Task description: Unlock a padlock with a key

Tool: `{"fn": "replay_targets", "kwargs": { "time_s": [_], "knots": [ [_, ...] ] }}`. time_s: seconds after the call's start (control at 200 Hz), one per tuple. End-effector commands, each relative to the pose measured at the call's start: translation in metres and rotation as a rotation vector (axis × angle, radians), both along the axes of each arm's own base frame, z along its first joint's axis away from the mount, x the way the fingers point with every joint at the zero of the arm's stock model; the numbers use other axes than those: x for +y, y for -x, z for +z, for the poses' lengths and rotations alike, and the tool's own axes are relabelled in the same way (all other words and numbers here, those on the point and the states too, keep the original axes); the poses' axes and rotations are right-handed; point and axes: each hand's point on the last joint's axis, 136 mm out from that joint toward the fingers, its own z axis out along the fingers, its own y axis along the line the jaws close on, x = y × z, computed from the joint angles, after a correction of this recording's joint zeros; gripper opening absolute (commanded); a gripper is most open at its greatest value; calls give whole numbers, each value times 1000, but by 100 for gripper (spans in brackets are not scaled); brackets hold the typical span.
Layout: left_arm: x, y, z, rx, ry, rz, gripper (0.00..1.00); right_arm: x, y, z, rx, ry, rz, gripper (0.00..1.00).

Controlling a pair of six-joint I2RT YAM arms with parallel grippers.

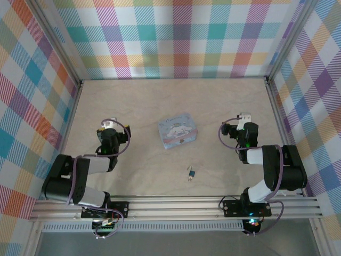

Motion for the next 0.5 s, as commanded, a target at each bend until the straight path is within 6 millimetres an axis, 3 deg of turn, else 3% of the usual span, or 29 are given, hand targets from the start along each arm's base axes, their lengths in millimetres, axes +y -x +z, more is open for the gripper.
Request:
{"fn": "replay_targets", "kwargs": {
  "time_s": [0.0, 0.185, 0.495],
  "knots": [
    [-1, -9, 0, -61, 13, -30, 100, 1, -5, 7, -20, -18, 8, 100],
    [8, -22, -8, 26, 32, 5, 100, 1, -5, 6, -18, -18, 8, 100],
    [9, -21, -8, 26, 47, 0, 100, 2, -4, 6, -19, -15, 9, 100]
  ]
}}
